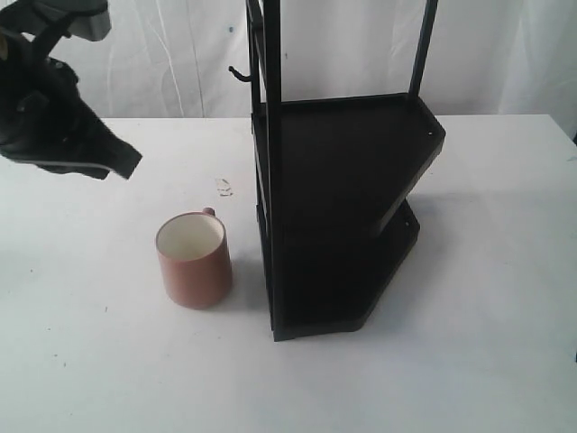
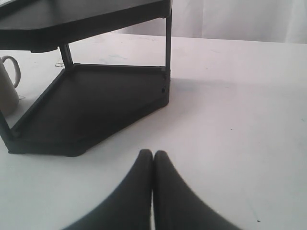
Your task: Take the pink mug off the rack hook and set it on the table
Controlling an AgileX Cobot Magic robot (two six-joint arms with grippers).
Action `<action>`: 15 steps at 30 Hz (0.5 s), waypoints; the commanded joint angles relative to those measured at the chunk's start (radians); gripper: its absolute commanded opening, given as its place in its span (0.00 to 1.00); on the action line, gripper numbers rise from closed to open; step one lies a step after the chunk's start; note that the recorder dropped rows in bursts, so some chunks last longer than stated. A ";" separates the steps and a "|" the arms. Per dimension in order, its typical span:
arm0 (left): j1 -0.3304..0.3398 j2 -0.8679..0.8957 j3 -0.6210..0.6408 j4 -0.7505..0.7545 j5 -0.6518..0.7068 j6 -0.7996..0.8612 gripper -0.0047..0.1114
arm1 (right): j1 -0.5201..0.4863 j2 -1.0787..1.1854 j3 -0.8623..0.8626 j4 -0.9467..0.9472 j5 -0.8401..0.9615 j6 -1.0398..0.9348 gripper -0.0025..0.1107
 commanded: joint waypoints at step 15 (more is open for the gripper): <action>0.004 -0.615 0.532 -0.056 -0.081 -0.076 0.04 | -0.004 -0.005 0.005 -0.001 -0.004 0.003 0.02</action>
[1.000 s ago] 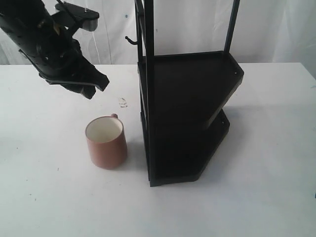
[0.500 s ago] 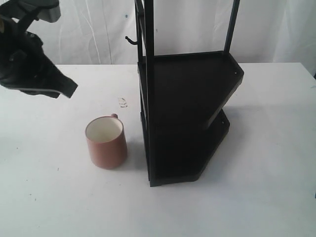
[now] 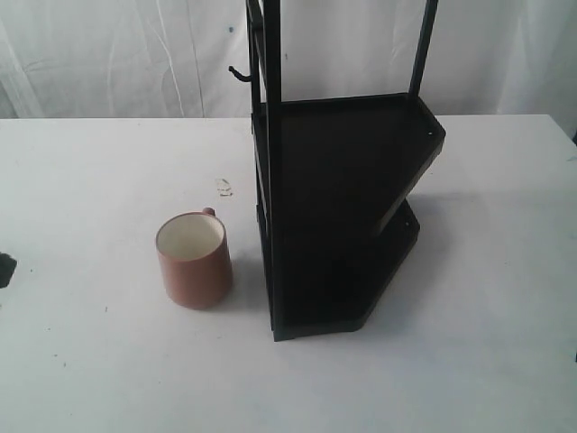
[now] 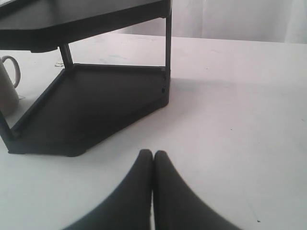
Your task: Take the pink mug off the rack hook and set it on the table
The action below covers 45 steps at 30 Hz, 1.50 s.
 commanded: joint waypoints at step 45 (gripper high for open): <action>0.113 -0.665 0.638 -0.174 -0.583 0.066 0.04 | -0.004 -0.005 0.005 -0.001 -0.004 0.004 0.02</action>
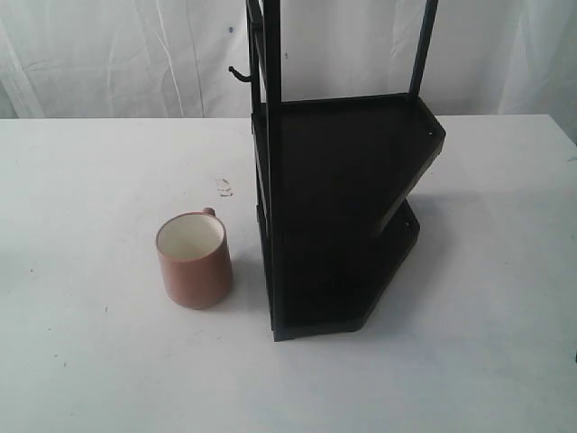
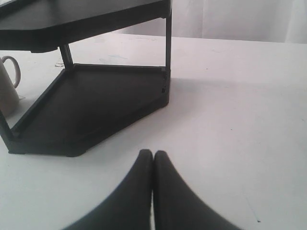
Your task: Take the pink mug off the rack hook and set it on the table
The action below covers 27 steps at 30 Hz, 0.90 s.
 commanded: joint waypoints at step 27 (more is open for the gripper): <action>0.180 -0.123 0.131 -0.076 -0.024 0.127 0.04 | -0.004 -0.005 0.005 -0.002 -0.004 0.003 0.02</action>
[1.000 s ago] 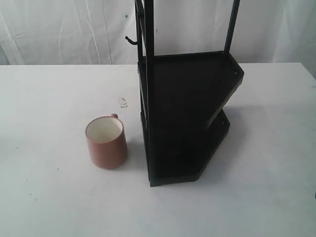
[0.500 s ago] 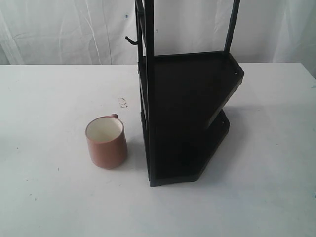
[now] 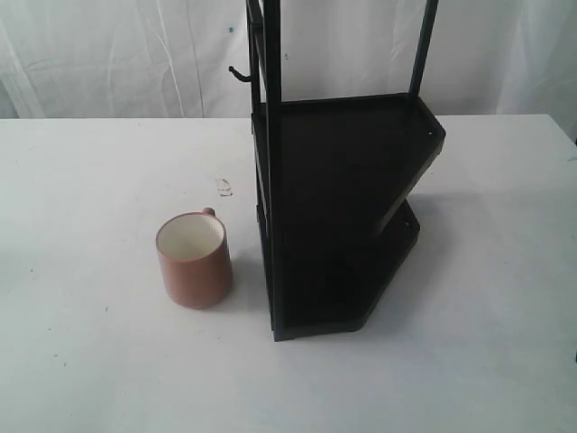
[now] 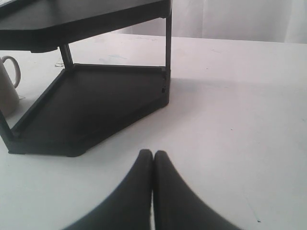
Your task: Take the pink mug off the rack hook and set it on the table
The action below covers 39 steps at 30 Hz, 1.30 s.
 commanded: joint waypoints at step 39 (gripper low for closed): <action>0.012 -0.007 0.004 0.019 0.022 0.026 0.04 | -0.004 -0.005 0.005 -0.002 -0.004 0.037 0.02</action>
